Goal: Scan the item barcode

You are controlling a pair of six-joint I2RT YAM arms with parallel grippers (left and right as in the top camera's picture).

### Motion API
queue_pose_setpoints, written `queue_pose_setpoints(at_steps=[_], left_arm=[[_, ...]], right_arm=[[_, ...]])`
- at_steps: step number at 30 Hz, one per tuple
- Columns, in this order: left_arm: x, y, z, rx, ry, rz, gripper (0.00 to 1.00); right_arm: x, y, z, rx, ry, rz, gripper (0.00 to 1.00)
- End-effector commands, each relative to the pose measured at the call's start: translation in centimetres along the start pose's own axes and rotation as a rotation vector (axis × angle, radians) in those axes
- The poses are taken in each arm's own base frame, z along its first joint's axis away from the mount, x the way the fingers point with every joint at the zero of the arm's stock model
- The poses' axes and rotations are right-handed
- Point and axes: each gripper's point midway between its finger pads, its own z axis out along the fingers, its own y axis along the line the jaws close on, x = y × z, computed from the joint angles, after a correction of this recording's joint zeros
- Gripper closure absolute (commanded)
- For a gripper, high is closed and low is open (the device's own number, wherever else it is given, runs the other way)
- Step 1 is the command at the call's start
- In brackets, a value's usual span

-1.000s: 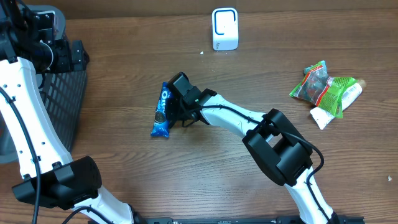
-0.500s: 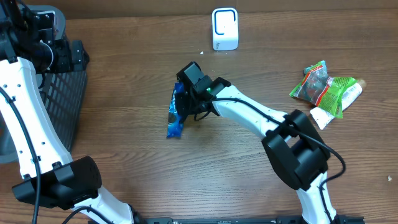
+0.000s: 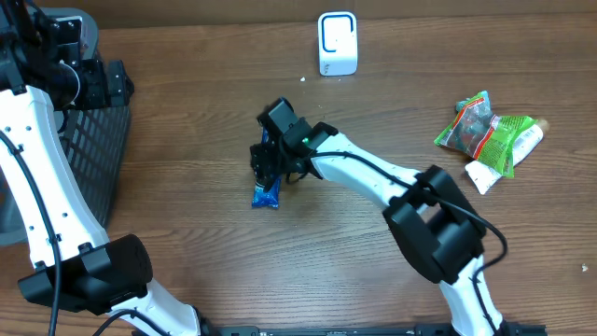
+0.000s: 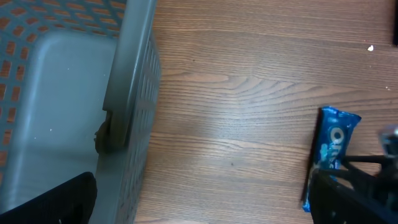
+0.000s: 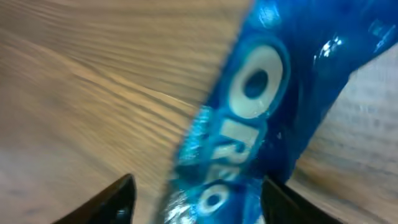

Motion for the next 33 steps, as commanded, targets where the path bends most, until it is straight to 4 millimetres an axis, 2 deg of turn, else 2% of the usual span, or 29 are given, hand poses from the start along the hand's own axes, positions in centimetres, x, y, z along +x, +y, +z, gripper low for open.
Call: queue_pose_setpoints(at_steps=[1, 11, 13, 15, 19, 23, 25, 27, 28, 30, 33], left_arm=[[-0.2, -0.6, -0.8, 0.009, -0.022, 0.031, 0.0], [-0.2, -0.6, -0.8, 0.008, -0.022, 0.031, 0.0], [-0.2, -0.6, -0.8, 0.008, -0.022, 0.03, 0.0], [-0.2, -0.6, -0.8, 0.009, -0.022, 0.031, 0.01], [-0.2, -0.6, -0.8, 0.008, -0.022, 0.031, 0.0], [-0.2, -0.6, -0.8, 0.008, -0.022, 0.031, 0.0], [-0.2, -0.6, -0.8, 0.008, -0.022, 0.03, 0.0], [-0.2, -0.6, -0.8, 0.009, -0.022, 0.031, 0.01], [-0.2, -0.6, -0.8, 0.009, -0.022, 0.03, 0.01], [-0.2, -0.6, -0.8, 0.008, -0.022, 0.03, 0.0], [-0.2, -0.6, -0.8, 0.008, -0.022, 0.031, 0.0]], right_arm=[[-0.2, -1.4, 0.7, 0.051, -0.008, 0.034, 0.43], [0.3, -4.9, 0.2, 0.196, 0.003, 0.123, 0.61], [0.3, -5.5, -0.3, 0.21, 0.015, 0.136, 0.64], [-0.2, -5.8, -1.7, 0.225, 0.023, 0.123, 0.65], [-1.1, -6.4, -5.5, 0.255, 0.057, 0.067, 0.55], [0.1, -8.1, -8.0, 0.308, 0.155, 0.064, 0.45], [0.4, -8.8, -9.2, 0.322, 0.206, -0.009, 0.42], [-1.0, -8.2, -10.6, 0.305, 0.194, -0.122, 0.36], [-1.7, -7.7, -11.0, 0.296, 0.176, -0.151, 0.37], [-2.4, -6.5, -11.2, 0.277, 0.151, -0.214, 0.39], [-2.6, -4.7, -10.6, 0.261, 0.124, -0.273, 0.46]])
